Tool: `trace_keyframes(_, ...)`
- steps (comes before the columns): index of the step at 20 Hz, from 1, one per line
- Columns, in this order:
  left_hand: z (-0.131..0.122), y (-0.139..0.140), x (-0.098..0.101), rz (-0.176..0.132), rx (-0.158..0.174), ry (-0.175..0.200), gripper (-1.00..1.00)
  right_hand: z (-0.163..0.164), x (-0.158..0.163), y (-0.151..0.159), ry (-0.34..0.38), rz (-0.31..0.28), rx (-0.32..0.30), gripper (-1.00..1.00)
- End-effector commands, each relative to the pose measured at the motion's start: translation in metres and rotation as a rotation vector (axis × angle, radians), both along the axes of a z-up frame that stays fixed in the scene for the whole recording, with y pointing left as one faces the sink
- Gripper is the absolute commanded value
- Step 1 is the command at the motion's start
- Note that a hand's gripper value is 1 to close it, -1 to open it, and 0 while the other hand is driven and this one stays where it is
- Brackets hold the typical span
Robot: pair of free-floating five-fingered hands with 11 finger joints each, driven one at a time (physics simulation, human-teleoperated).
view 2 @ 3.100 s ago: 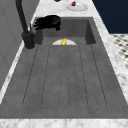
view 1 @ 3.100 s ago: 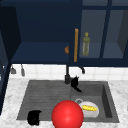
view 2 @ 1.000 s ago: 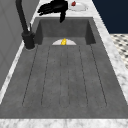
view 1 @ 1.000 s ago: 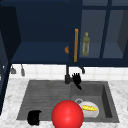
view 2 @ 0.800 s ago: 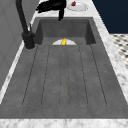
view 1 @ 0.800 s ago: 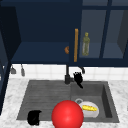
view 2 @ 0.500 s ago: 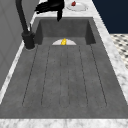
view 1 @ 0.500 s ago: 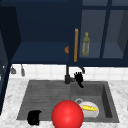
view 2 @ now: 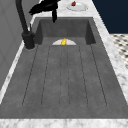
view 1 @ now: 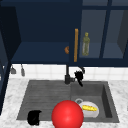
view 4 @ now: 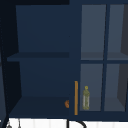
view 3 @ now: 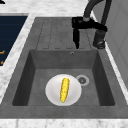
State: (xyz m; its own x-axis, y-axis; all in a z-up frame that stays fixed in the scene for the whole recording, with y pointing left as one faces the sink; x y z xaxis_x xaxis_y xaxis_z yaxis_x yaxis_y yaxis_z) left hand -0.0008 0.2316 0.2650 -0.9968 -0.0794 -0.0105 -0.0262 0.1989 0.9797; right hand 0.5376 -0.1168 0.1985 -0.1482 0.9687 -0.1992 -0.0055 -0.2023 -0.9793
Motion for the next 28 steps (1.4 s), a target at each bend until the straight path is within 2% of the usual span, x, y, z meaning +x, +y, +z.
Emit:
trace_keyframes(1, 0.0, 0.0, 0.0, 0.0, 0.0, 0.0, 0.0, 0.0, 0.012, 0.001, 0.017, 0.058, 0.125, -1.0)
trace_keyframes(7, 0.0, 0.0, 0.0, 0.0, 0.0, 0.0, 0.0, 0.0, 0.03, 0.001, 0.023, 0.086, 0.19, -1.0)
trace_keyframes(12, 0.0, 0.0, 0.0, 0.0, 0.0, 0.0, 0.0, -0.003, 0.035, 0.005, 0.064, 0.101, 0.249, -1.0)
trace_keyframes(16, 0.0, 0.0, 0.0, 0.0, 0.0, 0.0, 0.0, -0.001, 0.032, 0.004, 0.101, 0.084, 0.299, -1.0)
trace_keyframes(22, 0.0, 0.0, 0.0, 0.0, 0.0, 0.0, 0.0, 0.001, 0.026, 0.003, 0.171, 0.074, 0.381, -1.0)
trace_keyframes(28, 0.0, 0.0, 0.0, 0.0, 0.0, 0.0, 0.0, 0.002, 0.027, -0.001, 0.318, 0.048, 0.382, -1.0)
